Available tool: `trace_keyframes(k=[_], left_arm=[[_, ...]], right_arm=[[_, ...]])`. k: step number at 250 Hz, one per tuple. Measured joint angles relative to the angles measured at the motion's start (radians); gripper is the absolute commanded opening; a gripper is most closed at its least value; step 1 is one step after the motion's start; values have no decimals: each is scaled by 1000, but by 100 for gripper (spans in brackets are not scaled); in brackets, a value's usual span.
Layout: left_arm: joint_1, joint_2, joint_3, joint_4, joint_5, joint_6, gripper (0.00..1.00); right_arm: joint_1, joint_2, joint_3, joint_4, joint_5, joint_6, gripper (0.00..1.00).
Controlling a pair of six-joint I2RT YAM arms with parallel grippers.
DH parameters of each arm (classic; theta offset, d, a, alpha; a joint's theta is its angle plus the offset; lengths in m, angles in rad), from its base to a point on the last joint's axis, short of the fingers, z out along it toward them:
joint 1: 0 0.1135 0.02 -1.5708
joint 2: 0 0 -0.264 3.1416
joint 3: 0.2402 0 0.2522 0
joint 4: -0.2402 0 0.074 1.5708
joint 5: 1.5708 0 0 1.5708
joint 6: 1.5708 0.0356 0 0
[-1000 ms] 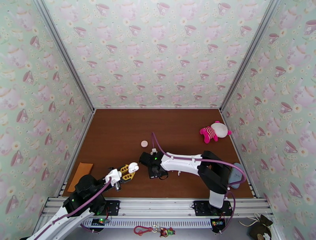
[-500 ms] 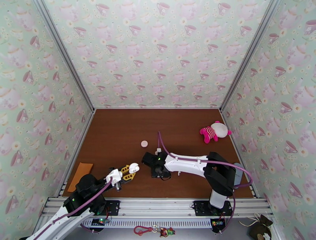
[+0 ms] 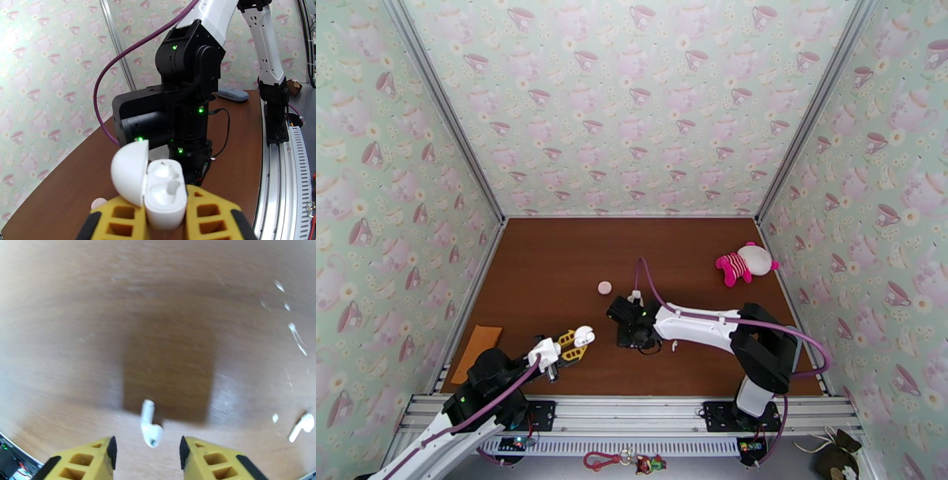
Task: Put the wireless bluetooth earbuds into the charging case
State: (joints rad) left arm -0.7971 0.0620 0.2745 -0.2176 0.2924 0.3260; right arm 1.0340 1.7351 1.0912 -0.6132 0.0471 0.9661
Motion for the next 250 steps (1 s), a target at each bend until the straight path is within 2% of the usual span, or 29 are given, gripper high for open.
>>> trace_keyframes(k=[174, 250], left_arm=[[6, 0, -8, -7, 10, 0, 0], [10, 0, -8, -7, 11, 1, 0]], right_arm=[[-6, 29, -54, 118, -34, 27, 48], [43, 28, -61, 136, -37, 55, 47]])
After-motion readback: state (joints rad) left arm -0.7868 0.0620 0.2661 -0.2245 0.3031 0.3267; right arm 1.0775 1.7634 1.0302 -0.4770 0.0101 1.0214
